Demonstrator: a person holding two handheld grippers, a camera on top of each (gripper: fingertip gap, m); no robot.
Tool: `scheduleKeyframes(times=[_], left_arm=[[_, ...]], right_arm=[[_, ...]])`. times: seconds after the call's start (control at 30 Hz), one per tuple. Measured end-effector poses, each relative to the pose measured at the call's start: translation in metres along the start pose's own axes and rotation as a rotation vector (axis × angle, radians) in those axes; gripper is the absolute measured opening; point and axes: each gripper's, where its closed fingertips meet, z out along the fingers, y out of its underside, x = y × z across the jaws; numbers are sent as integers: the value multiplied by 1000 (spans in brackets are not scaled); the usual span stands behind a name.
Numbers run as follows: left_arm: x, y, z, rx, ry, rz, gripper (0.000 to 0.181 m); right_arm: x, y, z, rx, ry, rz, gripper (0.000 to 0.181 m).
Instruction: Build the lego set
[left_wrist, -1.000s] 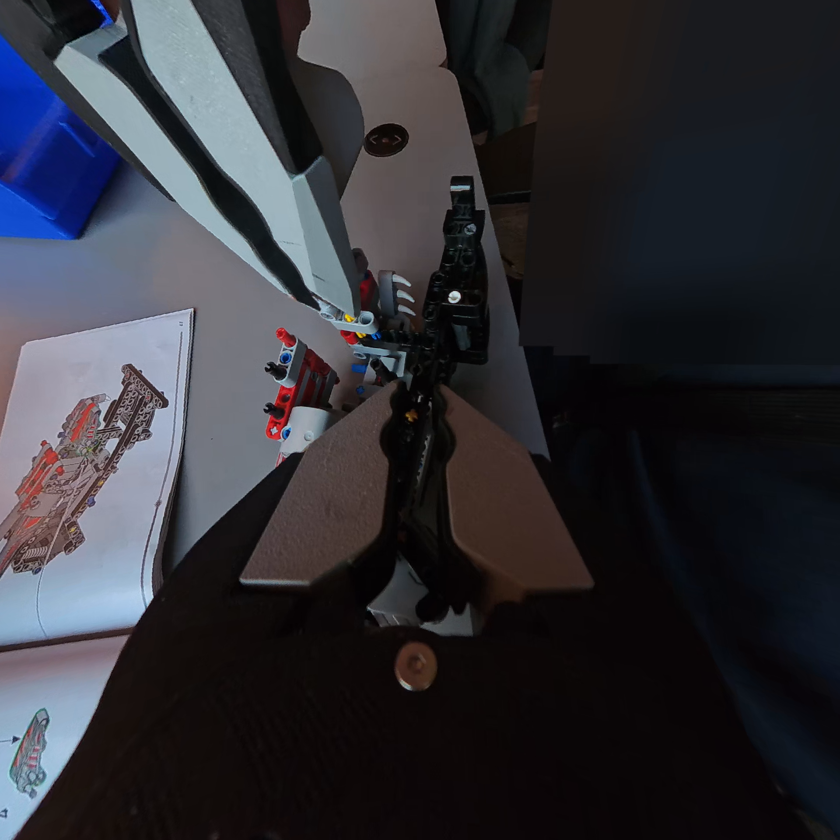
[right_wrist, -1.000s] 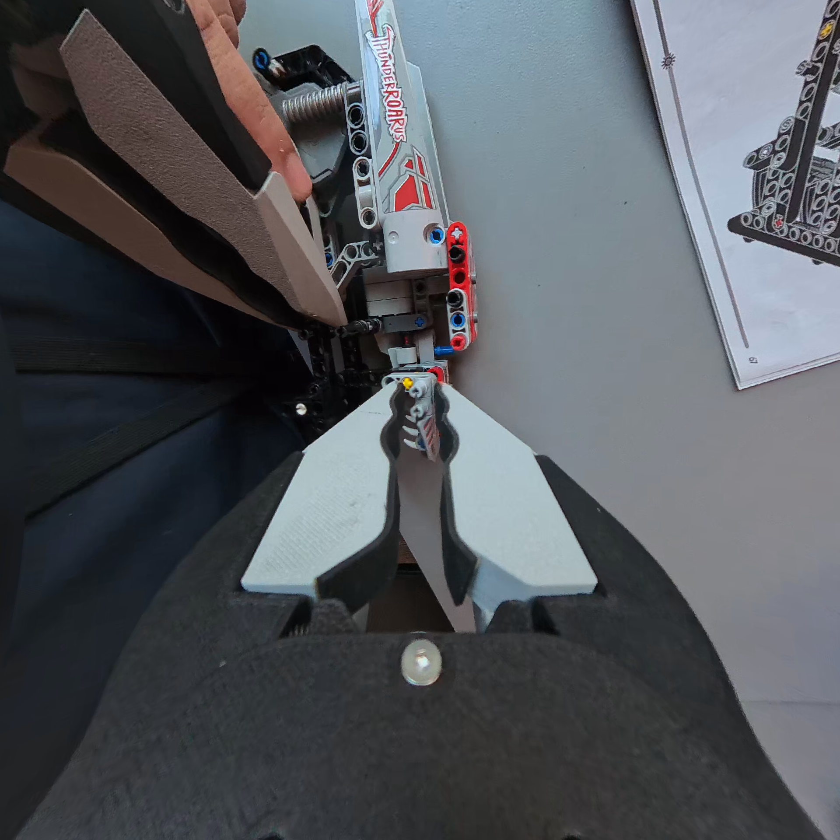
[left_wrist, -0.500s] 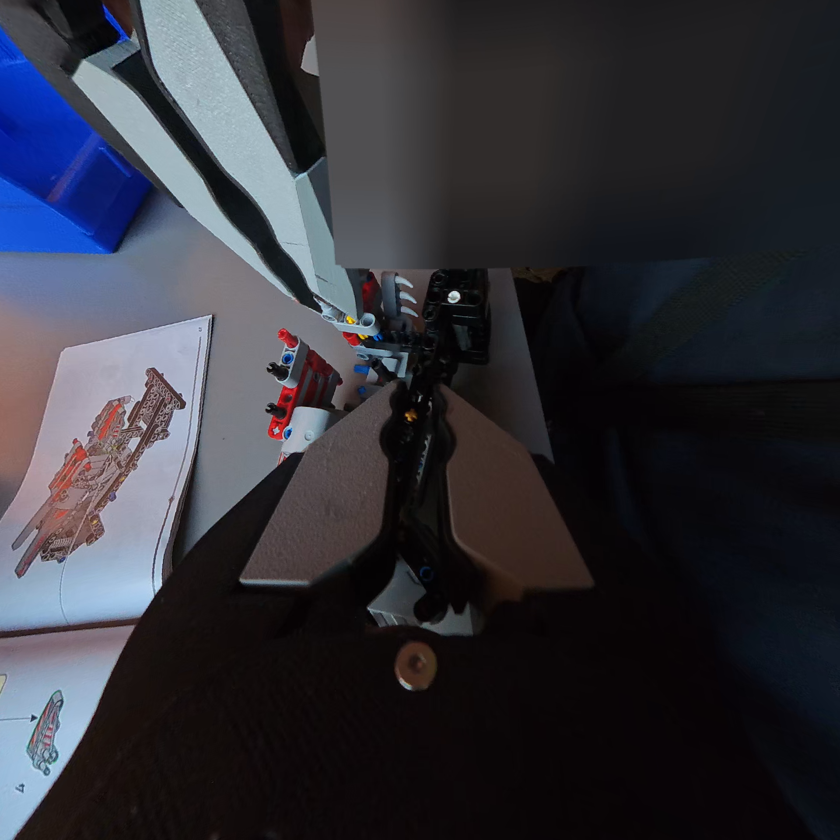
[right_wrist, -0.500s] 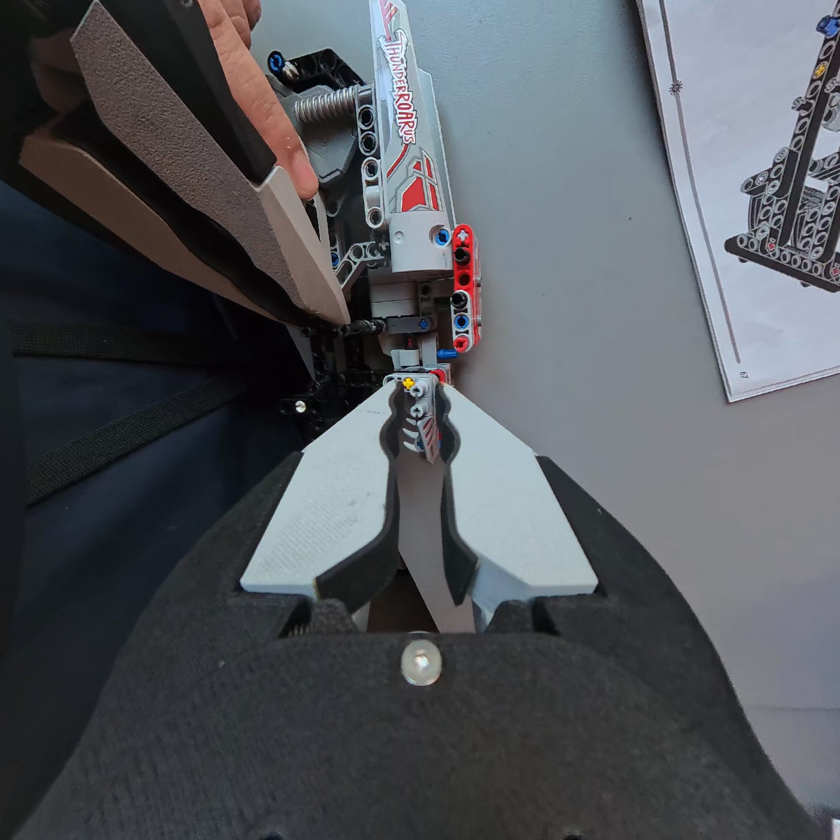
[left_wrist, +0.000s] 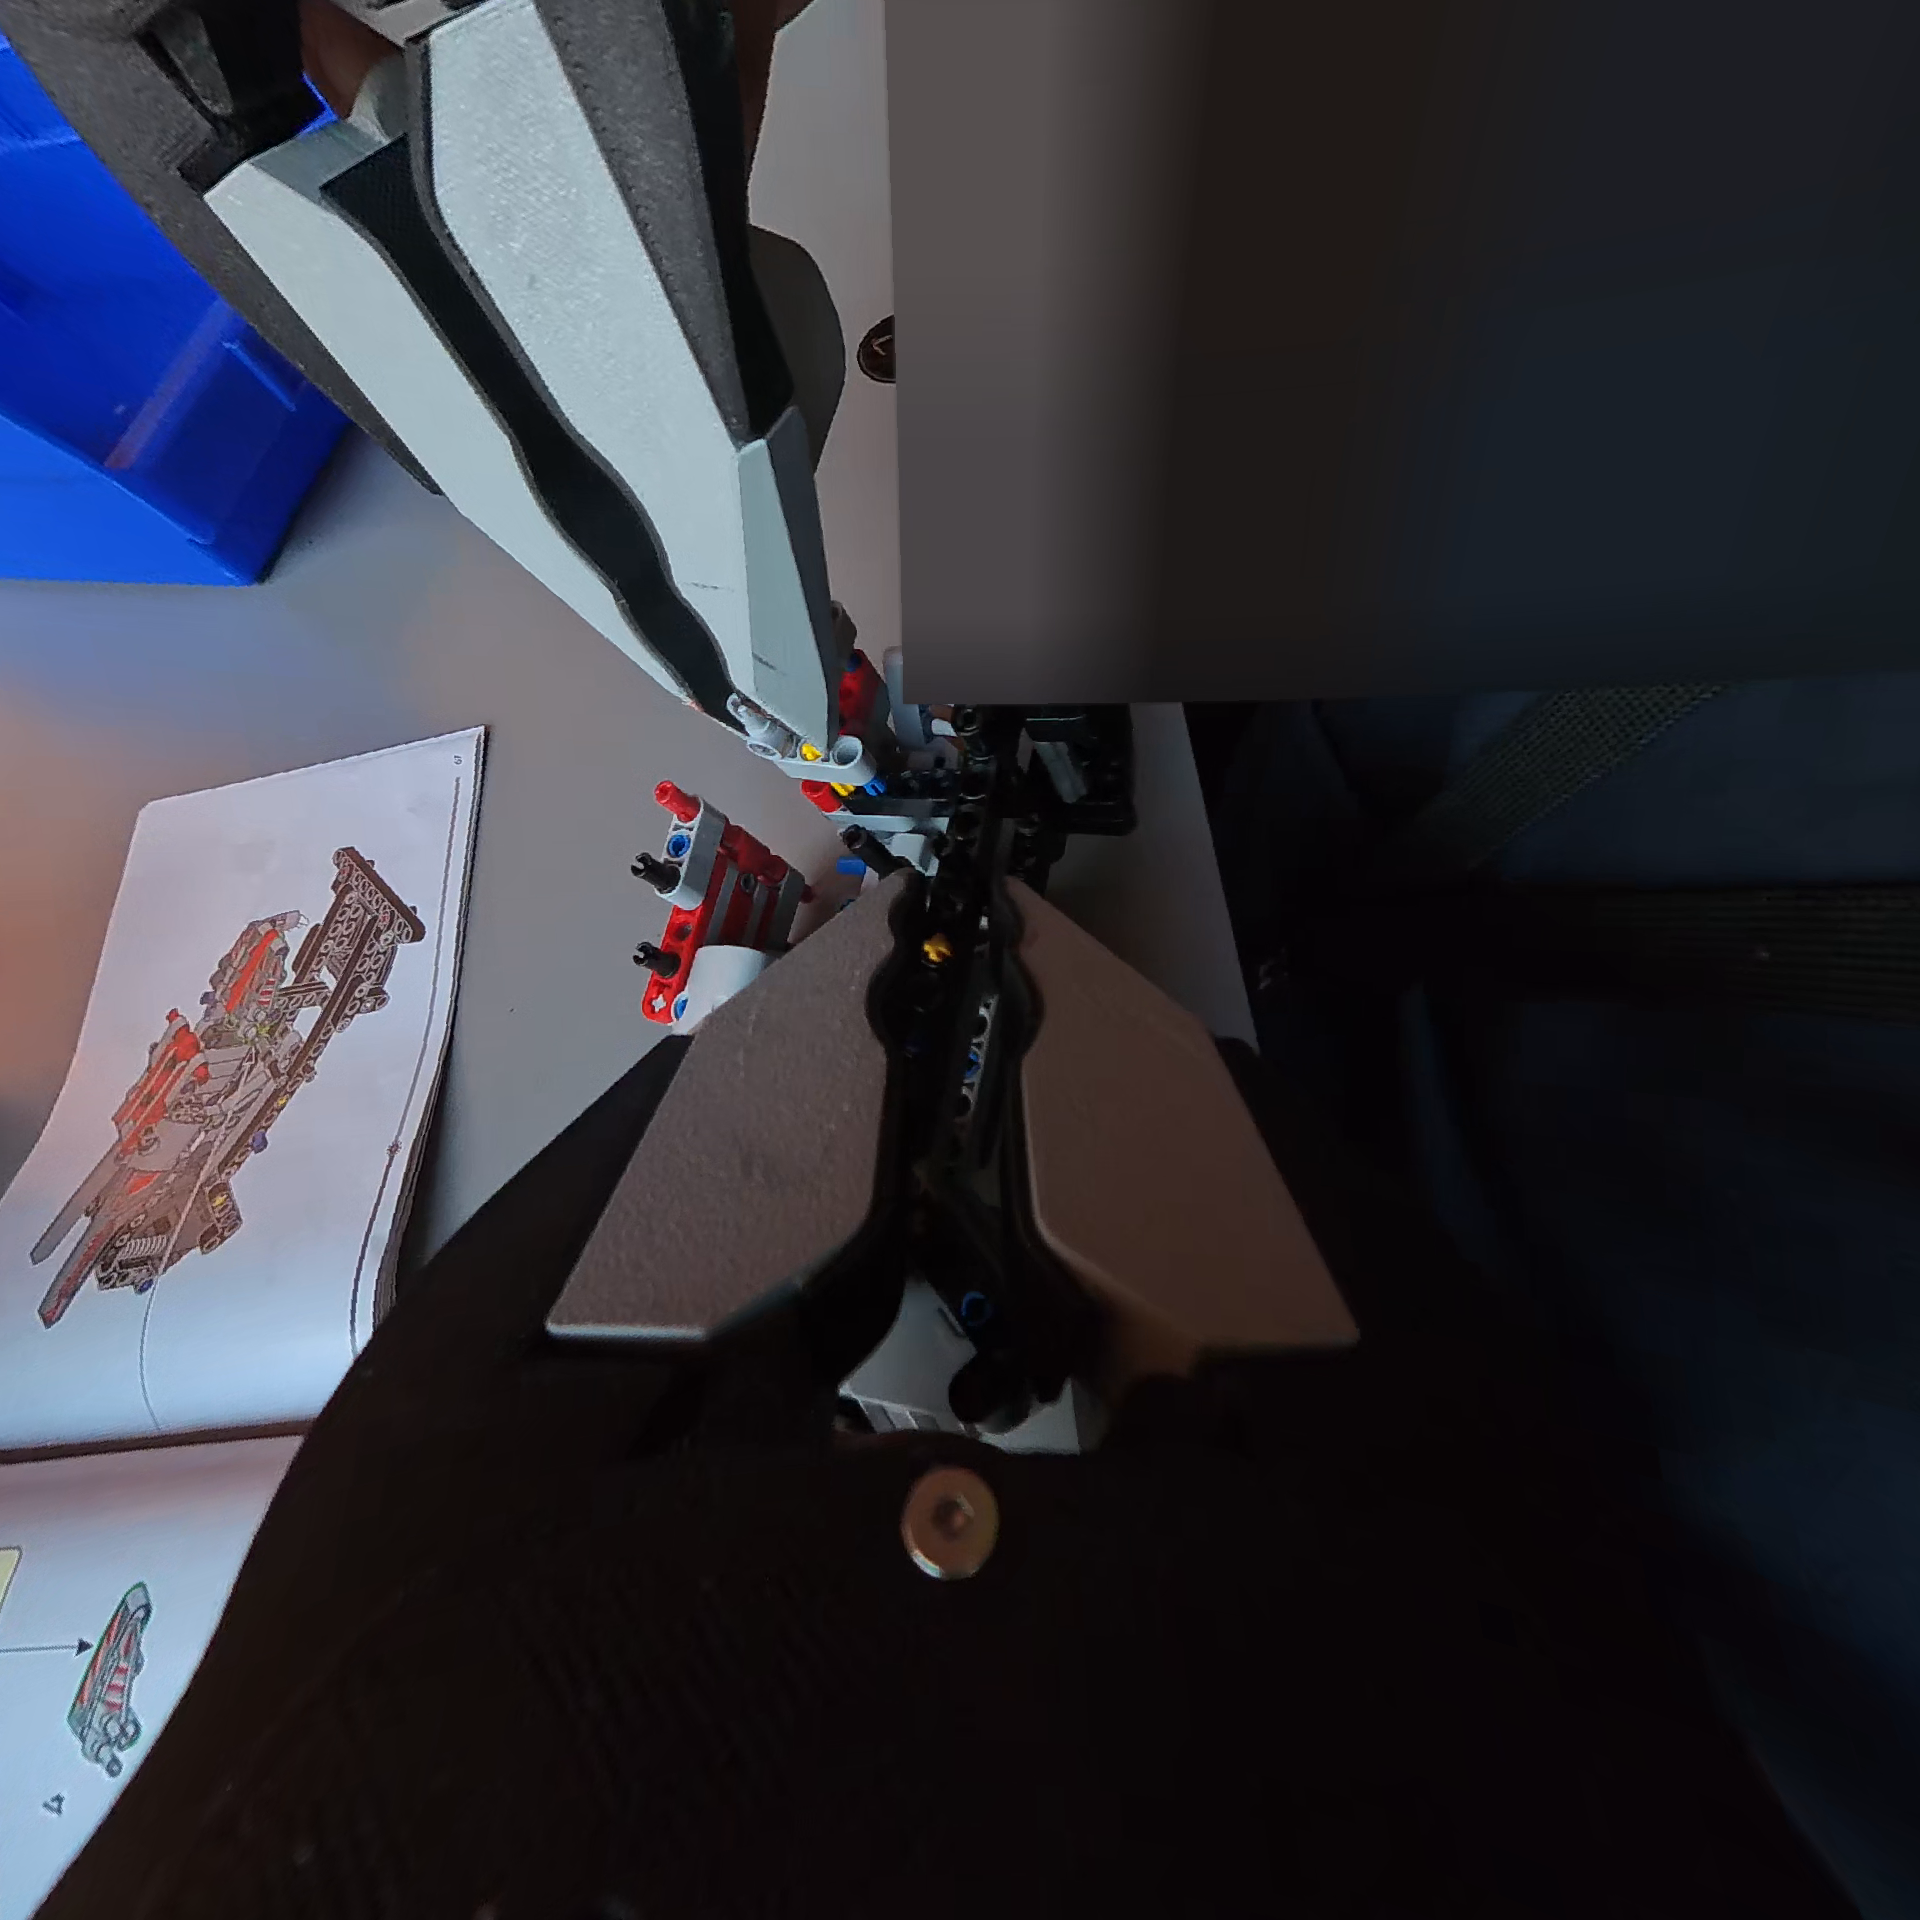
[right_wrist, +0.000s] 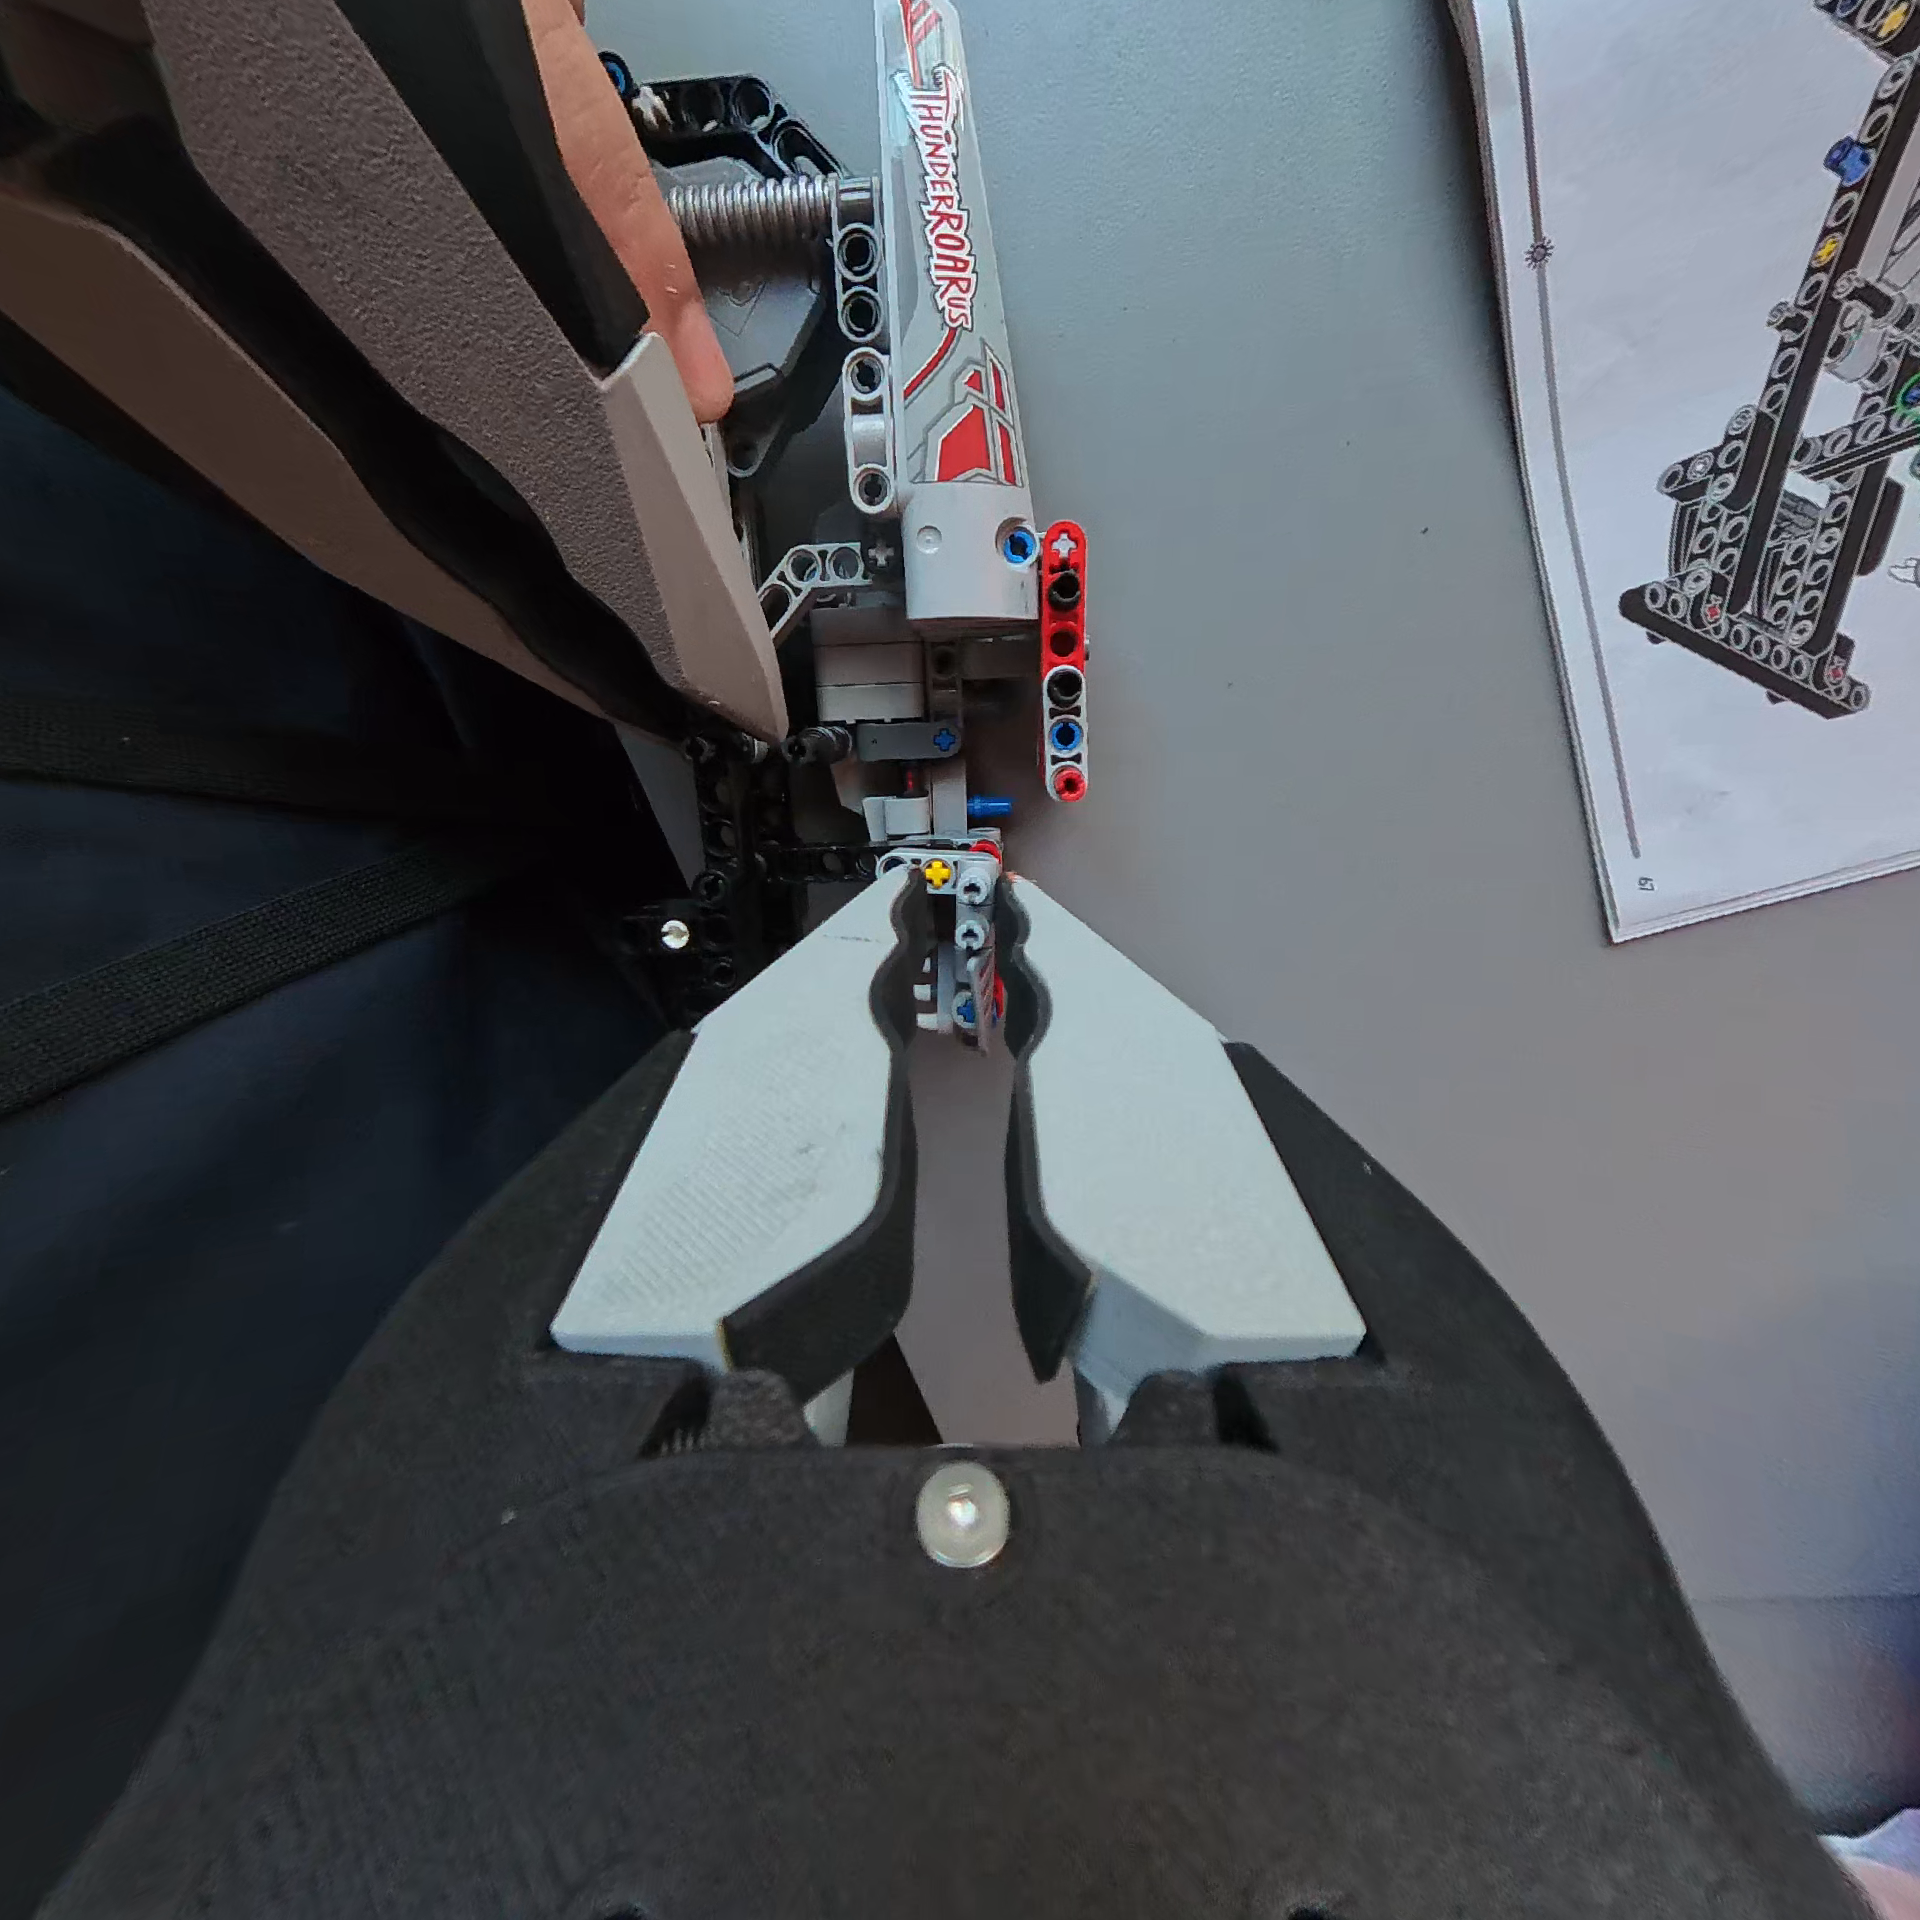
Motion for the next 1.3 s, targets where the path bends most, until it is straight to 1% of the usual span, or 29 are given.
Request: scheduleKeyframes(times=[0.7, 0.93, 1.3], left_arm=[[0, 0, 0, -6, 10, -3, 10], [0, 0, 0, -5, 8, 0, 10], [0, 0, 0, -4, 10, 2, 10]], right_arm=[[0, 1, 1, 29, 63, -76, 9], [0, 2, 1, -7, 62, -115, 9], [0, 2, 2, -3, 25, -118, 10]])
